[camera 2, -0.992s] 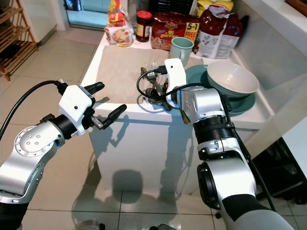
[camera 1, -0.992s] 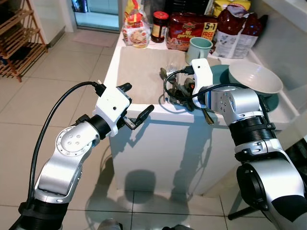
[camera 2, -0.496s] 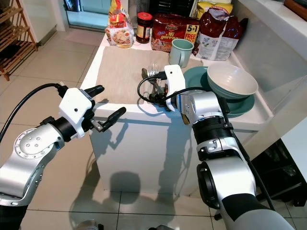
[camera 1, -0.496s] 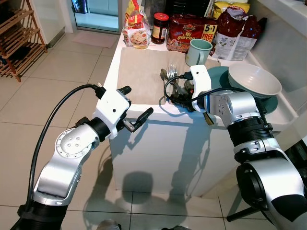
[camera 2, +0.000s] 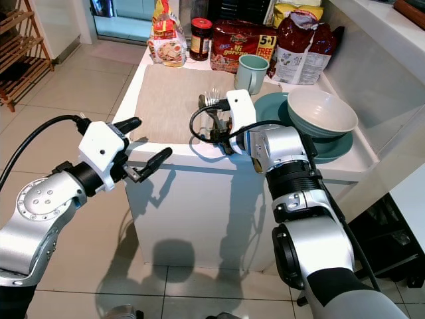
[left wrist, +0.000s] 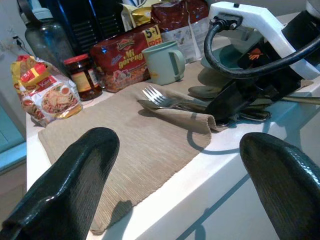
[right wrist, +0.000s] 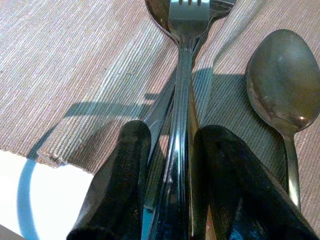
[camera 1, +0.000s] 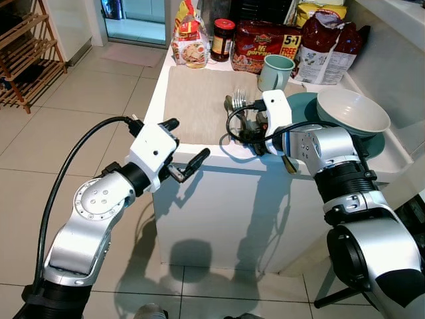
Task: Setting the table
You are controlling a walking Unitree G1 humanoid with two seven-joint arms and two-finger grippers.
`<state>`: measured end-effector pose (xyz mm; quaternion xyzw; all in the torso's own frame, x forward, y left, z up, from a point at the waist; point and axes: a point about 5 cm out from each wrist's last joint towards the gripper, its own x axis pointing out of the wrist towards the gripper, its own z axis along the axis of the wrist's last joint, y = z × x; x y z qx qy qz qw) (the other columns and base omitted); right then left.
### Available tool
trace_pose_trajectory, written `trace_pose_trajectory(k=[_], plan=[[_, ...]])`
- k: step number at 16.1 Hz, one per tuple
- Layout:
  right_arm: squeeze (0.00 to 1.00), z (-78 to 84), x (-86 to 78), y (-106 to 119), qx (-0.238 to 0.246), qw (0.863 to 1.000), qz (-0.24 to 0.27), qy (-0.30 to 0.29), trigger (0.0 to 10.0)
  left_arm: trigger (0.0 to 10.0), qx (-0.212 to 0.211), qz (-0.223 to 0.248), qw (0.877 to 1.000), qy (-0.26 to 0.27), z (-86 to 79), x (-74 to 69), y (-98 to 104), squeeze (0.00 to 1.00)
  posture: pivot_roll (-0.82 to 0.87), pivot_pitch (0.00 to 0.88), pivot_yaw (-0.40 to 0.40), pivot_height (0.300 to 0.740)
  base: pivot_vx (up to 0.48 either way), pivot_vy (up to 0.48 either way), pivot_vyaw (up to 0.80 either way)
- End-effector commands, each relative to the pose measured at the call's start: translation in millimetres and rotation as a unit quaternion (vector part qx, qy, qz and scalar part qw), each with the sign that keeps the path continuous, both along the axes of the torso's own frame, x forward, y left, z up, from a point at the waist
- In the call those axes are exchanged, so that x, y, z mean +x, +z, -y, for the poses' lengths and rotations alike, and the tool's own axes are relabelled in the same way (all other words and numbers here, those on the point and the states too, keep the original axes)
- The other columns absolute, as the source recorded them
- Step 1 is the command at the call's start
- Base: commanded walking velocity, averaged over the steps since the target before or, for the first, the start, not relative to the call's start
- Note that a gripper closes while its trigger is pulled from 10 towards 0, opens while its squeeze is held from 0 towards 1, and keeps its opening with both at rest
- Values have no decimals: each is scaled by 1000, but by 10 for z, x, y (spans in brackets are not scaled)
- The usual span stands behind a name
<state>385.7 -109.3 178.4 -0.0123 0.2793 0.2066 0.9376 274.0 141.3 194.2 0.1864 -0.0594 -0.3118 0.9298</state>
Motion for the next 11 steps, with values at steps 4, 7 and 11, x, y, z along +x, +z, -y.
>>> trace_pose_trajectory(k=[4,7,11], plan=[[0,49,32,41,-6,1000,3,-9,0,10000,3,3,1000,1,-2,27,35,0,171,0,-119,740,0,0,0],[0,51,45,71,-4,1000,15,-15,0,10000,2,7,1000,3,-5,49,61,0,179,0,-115,740,0,0,0],[0,17,86,246,3,997,72,-18,0,10000,6,12,1000,8,-39,61,85,0,186,0,-111,740,0,0,0]])
